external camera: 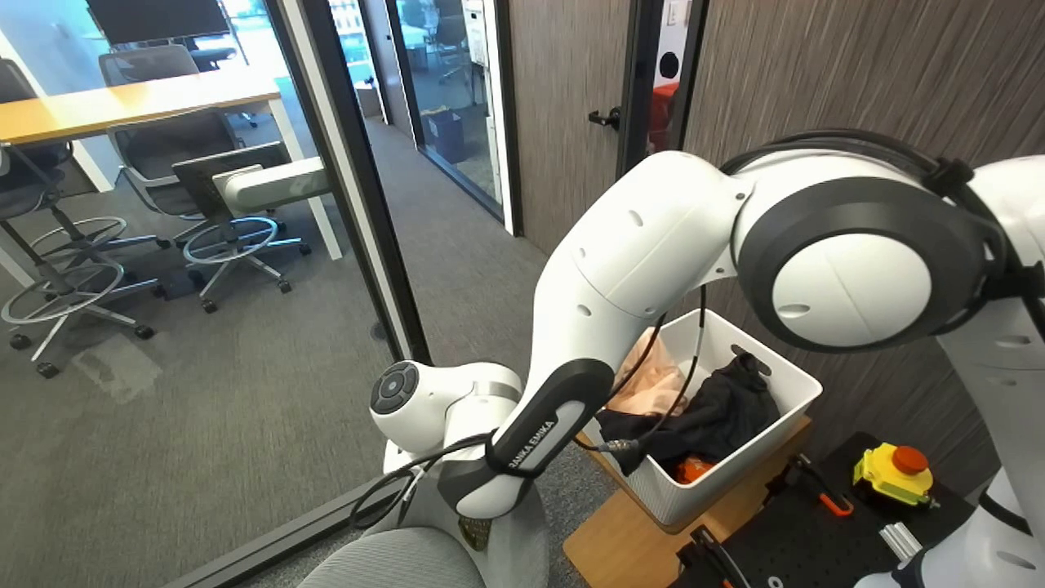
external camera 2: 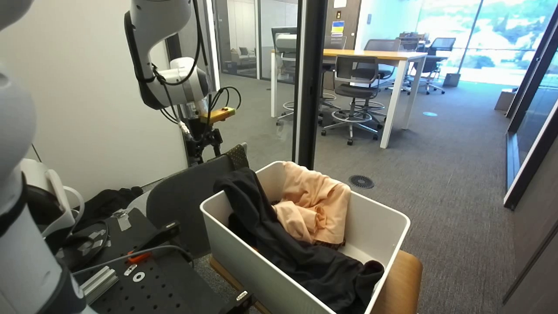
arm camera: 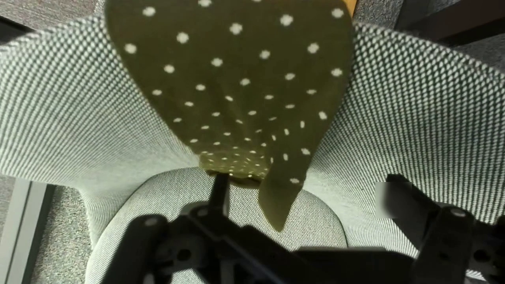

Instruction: Put the sock in the laundry basket

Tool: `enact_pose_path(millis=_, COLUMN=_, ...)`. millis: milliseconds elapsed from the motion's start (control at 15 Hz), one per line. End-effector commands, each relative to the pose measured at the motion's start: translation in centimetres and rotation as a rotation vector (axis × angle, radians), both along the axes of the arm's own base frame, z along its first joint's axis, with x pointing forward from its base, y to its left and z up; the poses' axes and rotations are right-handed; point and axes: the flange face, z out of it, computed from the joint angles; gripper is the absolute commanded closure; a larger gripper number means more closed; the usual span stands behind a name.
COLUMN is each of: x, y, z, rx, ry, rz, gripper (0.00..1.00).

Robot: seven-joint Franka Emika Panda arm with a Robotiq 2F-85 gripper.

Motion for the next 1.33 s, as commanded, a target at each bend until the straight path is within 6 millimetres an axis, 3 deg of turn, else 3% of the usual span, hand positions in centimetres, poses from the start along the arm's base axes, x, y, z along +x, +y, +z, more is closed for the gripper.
enact_pose_path(millis=0, x=0.8, y=0.8, z=-0.2, rx=0.004, ry=-0.045, rz=-0.005, gripper=0.00)
enact_pose_path(millis=1267, x=1.9, y=0.2, z=-1.6, rx=-0.022, ry=-0.067, rz=-0.027, gripper=0.00)
